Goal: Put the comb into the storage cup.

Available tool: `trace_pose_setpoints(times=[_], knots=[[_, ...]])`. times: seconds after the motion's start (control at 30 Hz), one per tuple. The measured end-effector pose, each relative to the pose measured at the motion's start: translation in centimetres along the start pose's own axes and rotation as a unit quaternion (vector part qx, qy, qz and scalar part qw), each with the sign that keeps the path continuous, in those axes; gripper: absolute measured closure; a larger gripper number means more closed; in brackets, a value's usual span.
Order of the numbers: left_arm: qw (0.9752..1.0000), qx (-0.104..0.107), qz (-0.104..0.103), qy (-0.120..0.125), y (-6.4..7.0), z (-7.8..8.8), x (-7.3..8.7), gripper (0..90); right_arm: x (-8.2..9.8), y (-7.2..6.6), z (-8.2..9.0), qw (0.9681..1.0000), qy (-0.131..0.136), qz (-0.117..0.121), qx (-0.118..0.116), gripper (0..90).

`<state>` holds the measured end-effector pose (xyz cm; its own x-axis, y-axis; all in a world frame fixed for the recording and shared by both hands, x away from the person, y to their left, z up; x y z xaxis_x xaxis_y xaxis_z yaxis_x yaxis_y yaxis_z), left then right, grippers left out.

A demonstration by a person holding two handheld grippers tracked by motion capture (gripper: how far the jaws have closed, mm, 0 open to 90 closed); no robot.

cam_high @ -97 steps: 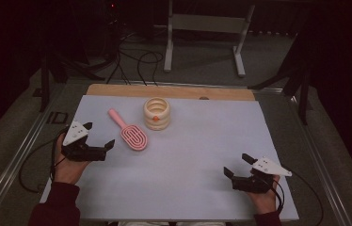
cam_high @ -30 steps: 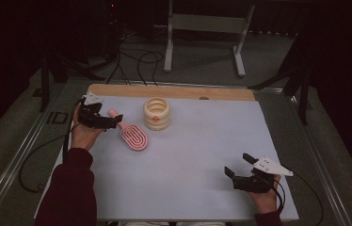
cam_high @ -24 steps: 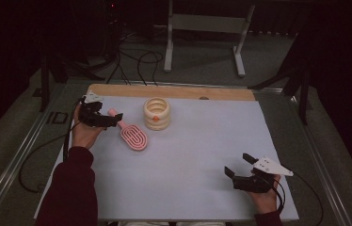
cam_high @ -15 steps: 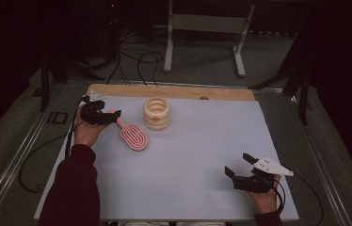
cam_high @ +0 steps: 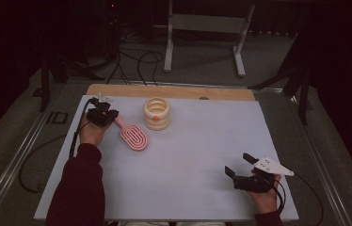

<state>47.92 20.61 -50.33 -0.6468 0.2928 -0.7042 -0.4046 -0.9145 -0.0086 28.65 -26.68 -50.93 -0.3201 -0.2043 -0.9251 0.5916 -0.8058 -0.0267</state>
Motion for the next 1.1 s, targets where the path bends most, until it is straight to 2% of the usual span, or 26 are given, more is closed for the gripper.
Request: trace_pose_setpoints(times=[0.13, 0.17, 0.3, 0.47, 0.53, 0.57, 0.9, 1.1], knots=[[1.0000, 0.000, 0.000, 0.000, 0.0, 0.0, 0.0, 89.5, 0.0, 0.0, 0.0, 1.0000, 0.000, 0.001, 0.000, 7.9], [0.9999, 0.011, 0.001, -0.013, 0.6, -1.4, 0.4, 89.5, 0.0, 0.0, 0.0, 1.0000, 0.000, 0.001, 0.000, 7.9], [0.9997, 0.015, -0.004, -0.020, 1.0, -2.0, 0.4, 89.9, 0.0, 0.0, 0.0, 1.0000, -0.001, -0.001, 0.001, 7.9], [0.9991, 0.021, -0.011, -0.035, 2.2, -3.1, 0.2, 89.9, 0.0, 0.0, 0.0, 1.0000, -0.002, -0.001, 0.000, 7.9], [0.9991, 0.021, -0.011, -0.035, 2.2, -3.1, 0.2, 89.9, 0.0, 0.0, 0.0, 1.0000, -0.001, -0.001, 0.000, 7.9], [0.9984, 0.020, -0.020, -0.048, 2.6, -3.7, 0.3, 89.9, 0.0, 0.1, 0.0, 1.0000, -0.001, -0.002, 0.001, 7.9], [0.9968, 0.012, -0.027, -0.074, 2.9, -5.0, 0.8, 89.9, 0.1, 0.1, 0.0, 1.0000, -0.002, -0.003, 0.000, 7.9], [0.9961, 0.011, -0.030, -0.082, 2.9, -5.0, 1.1, 89.9, 0.0, 0.1, 0.0, 1.0000, -0.002, -0.001, 0.000, 7.9]])
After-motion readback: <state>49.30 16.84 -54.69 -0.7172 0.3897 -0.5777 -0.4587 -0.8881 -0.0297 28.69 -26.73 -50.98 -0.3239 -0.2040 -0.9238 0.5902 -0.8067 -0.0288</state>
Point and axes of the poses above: each handheld gripper's, and its own axes: z roughly backward along the jaws, x roughly out of its underside, y roughly to its right, the point moved 5 cm from there along -z, roughly forward along the jaws, and after that the axes turned 3 degrees about z, right-handed, at the moved point
